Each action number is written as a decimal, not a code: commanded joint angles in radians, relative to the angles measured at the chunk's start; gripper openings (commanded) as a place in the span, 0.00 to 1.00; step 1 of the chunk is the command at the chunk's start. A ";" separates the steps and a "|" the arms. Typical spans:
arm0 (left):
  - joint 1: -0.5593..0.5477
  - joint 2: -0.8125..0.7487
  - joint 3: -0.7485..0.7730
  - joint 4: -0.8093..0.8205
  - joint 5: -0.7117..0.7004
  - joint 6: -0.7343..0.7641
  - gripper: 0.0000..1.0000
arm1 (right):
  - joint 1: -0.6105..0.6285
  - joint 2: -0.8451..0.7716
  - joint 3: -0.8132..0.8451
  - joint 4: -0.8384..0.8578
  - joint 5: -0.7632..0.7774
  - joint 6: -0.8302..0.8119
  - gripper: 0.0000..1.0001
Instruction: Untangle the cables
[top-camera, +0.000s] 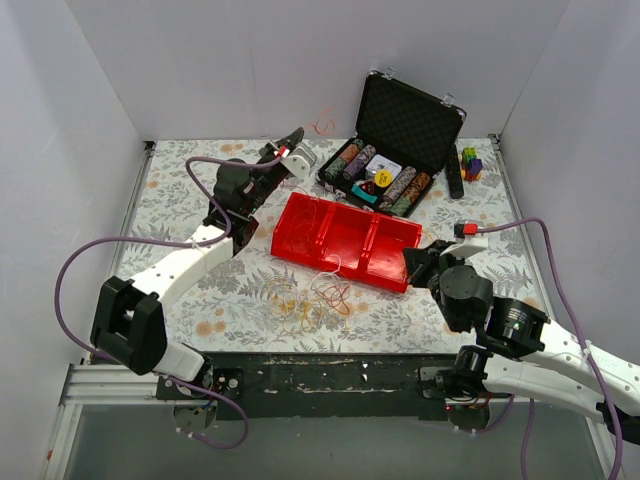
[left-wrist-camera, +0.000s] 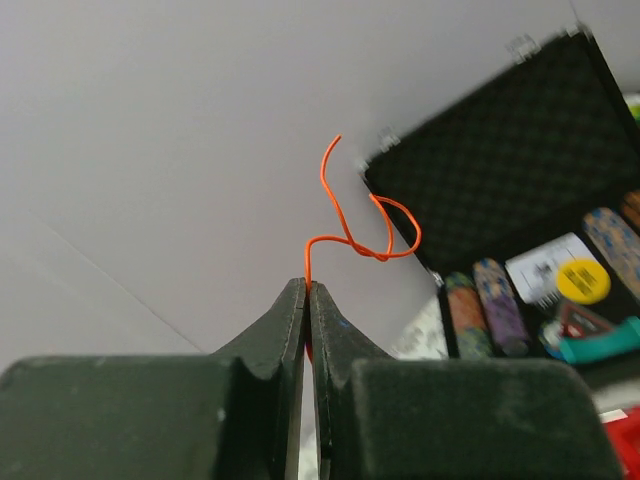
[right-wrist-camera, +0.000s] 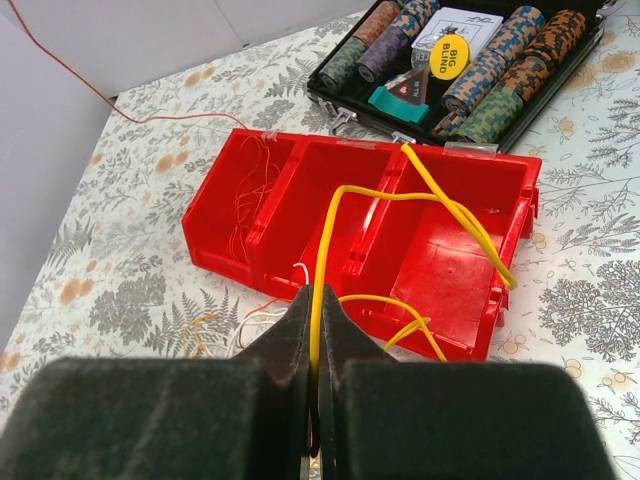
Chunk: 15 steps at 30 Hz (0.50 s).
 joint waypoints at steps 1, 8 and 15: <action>-0.003 -0.102 -0.061 -0.121 -0.032 -0.091 0.00 | -0.003 -0.005 0.004 0.020 0.011 0.015 0.01; -0.003 -0.119 -0.092 -0.280 -0.043 -0.244 0.00 | -0.001 0.003 0.011 0.023 0.011 0.012 0.01; -0.004 -0.088 -0.080 -0.535 -0.044 -0.465 0.00 | -0.003 0.000 0.029 0.009 0.016 0.012 0.01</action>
